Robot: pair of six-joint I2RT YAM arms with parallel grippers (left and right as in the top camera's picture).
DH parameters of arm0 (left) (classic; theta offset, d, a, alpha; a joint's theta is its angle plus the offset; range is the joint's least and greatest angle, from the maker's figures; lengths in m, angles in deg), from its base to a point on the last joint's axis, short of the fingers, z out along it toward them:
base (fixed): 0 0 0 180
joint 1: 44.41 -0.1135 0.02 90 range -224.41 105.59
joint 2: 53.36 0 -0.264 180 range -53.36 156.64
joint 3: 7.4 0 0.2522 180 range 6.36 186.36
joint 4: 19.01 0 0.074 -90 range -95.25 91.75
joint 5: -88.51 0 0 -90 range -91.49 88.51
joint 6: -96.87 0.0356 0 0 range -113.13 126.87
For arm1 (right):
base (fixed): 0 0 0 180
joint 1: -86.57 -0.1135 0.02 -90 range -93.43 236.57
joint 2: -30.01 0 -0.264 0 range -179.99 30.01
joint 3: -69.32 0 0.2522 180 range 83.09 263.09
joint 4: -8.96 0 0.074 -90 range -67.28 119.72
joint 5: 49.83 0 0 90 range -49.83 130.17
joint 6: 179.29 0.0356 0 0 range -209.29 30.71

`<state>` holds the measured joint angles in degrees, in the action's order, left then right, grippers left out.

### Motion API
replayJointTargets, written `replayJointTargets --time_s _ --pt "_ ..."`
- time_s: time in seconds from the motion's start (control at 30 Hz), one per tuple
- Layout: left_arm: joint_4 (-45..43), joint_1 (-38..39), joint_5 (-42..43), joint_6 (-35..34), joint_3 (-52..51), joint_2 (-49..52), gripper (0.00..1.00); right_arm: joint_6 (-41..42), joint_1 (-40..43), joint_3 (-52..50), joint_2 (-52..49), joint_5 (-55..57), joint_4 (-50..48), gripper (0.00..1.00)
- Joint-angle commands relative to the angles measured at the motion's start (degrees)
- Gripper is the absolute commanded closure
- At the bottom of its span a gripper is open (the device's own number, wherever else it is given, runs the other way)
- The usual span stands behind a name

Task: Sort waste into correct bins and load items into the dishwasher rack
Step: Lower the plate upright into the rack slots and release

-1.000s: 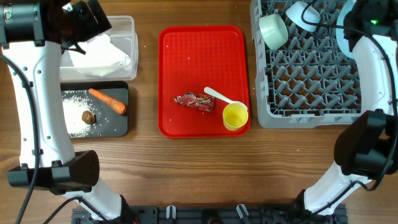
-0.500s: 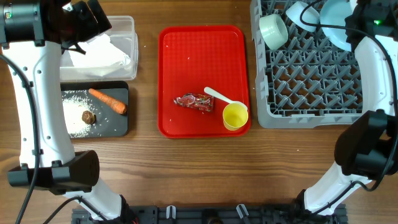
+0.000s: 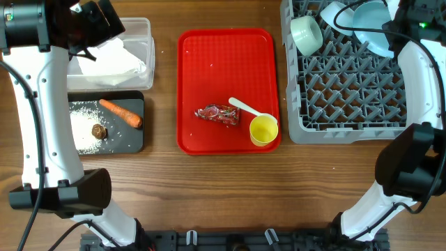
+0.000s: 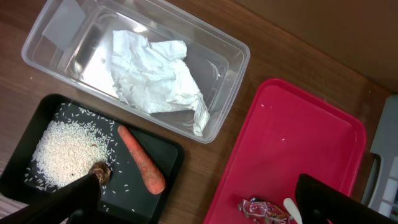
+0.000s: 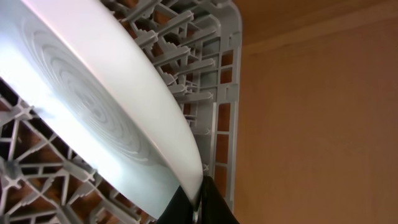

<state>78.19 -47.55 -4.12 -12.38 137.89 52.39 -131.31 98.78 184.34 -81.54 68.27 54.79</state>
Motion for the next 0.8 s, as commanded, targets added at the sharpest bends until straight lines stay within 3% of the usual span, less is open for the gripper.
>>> replayJointTargets --time_s 0.0,0.33,0.63,0.77 --pt "0.0 -0.2 0.3 -0.5 -0.3 0.2 0.0 3.3 0.0 -0.3 -0.7 3.5 -3.0 0.96" --pt "0.0 -0.2 0.3 -0.6 -0.3 0.2 0.0 10.1 0.0 0.0 2.1 11.2 -7.0 0.96" --pt "0.0 -0.2 0.3 -0.6 -0.3 0.2 0.0 23.6 0.0 0.0 2.1 15.3 3.7 0.96" --pt "0.0 -0.2 0.2 -0.5 -0.3 0.2 0.0 24.7 -0.6 0.0 2.1 11.6 7.2 0.96"
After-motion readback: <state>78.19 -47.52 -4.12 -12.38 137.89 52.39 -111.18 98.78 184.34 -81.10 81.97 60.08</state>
